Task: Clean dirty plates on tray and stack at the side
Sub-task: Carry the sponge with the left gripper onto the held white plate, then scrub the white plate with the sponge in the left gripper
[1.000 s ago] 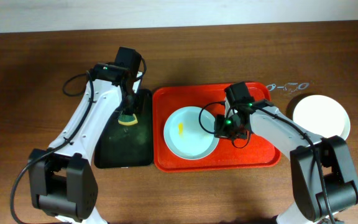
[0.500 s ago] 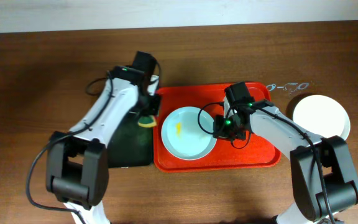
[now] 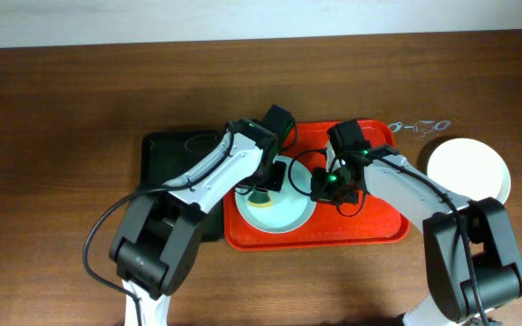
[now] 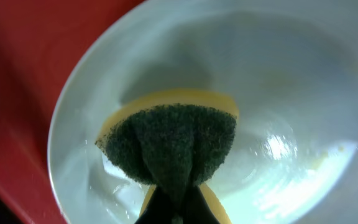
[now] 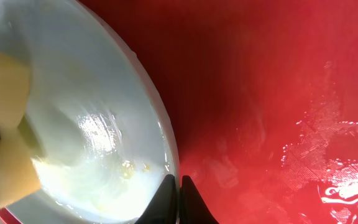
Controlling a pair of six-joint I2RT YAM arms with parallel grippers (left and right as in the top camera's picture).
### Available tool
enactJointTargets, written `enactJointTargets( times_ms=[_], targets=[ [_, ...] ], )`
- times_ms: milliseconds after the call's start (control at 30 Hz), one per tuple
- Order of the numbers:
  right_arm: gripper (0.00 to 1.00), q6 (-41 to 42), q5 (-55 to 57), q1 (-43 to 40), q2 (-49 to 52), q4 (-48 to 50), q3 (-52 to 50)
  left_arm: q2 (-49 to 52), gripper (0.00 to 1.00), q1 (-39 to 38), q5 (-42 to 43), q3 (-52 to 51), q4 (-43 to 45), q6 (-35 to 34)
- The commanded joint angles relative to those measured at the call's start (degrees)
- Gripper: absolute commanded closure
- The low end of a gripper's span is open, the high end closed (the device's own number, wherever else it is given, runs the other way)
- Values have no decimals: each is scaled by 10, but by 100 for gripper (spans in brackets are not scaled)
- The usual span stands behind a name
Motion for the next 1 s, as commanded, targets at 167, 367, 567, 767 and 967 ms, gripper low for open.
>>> enactJointTargets(
  times_ms=[167,367,567,767,967],
  targets=[
    [96,4,-5,6,2,-1,7,17,100,31,-5,0,2,27],
    [96,4,-5,6,2,-1,7,61,100,29,-5,-1,2,31],
    [96,2,-5,6,2,-1,7,85,100,29,71,-12,12,64],
    [96,2,-5,6,2,0,7,85,100,8,160,-19,24,92],
    [96,2,-5,6,2,0,7,84,100,-10,159,-19,24,104]
  ],
)
